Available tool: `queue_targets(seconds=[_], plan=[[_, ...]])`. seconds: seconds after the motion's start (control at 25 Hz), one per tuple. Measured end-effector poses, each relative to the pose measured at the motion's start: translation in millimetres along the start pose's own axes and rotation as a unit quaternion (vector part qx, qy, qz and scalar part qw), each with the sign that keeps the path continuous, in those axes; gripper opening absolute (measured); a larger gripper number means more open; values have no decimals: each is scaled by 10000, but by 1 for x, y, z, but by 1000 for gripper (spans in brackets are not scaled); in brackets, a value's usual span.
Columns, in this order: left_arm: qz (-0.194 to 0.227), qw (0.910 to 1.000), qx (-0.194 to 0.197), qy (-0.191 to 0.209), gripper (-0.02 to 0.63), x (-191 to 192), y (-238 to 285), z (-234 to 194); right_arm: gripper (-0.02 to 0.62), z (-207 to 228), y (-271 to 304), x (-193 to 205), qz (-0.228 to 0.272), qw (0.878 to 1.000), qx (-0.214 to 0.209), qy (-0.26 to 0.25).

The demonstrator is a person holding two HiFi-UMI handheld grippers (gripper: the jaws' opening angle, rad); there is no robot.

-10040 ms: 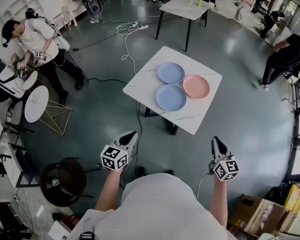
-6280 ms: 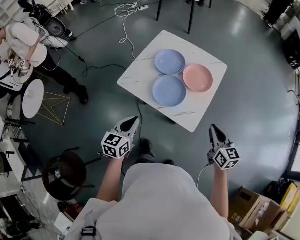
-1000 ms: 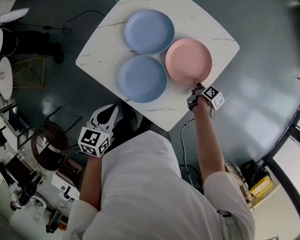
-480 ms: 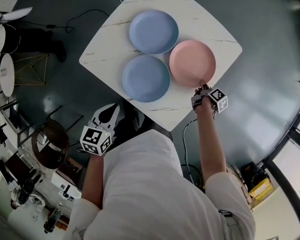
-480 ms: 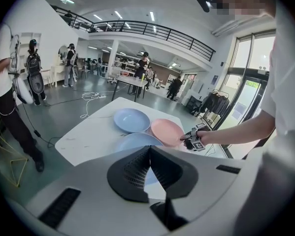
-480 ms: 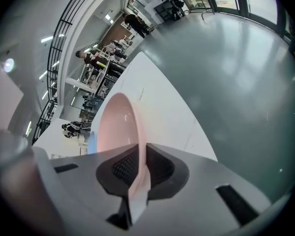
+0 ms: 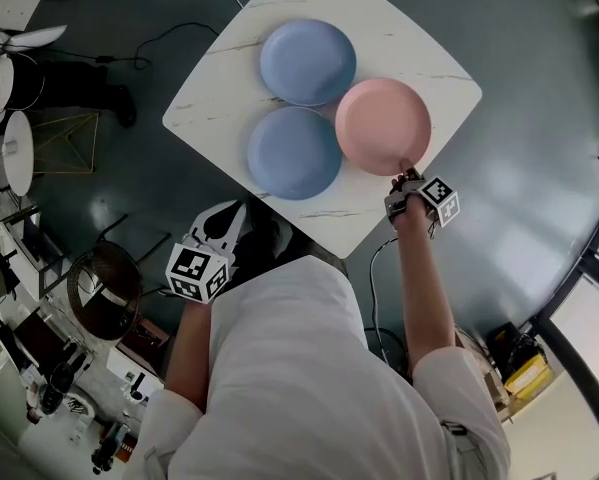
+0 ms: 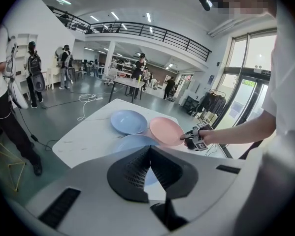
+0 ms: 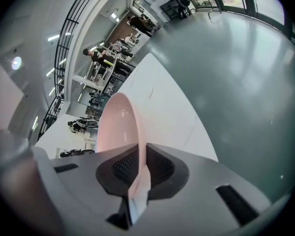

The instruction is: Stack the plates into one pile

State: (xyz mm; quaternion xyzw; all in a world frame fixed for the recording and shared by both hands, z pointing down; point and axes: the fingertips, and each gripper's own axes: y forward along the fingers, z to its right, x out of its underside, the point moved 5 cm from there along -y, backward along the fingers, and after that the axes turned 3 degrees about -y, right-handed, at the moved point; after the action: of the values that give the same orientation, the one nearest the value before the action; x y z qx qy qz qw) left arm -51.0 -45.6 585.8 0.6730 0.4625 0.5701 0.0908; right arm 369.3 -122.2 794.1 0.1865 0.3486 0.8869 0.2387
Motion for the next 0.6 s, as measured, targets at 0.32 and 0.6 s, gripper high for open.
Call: queue_targets(seconds=[0.32, 0.6], plan=[[113, 9999, -2, -78, 14, 5, 0, 1, 35, -18, -4, 20, -301, 9988, -192, -326], [210, 9996, -58, -160, 14, 11, -8, 1, 35, -34, -10, 47, -625, 9957, -280, -624]])
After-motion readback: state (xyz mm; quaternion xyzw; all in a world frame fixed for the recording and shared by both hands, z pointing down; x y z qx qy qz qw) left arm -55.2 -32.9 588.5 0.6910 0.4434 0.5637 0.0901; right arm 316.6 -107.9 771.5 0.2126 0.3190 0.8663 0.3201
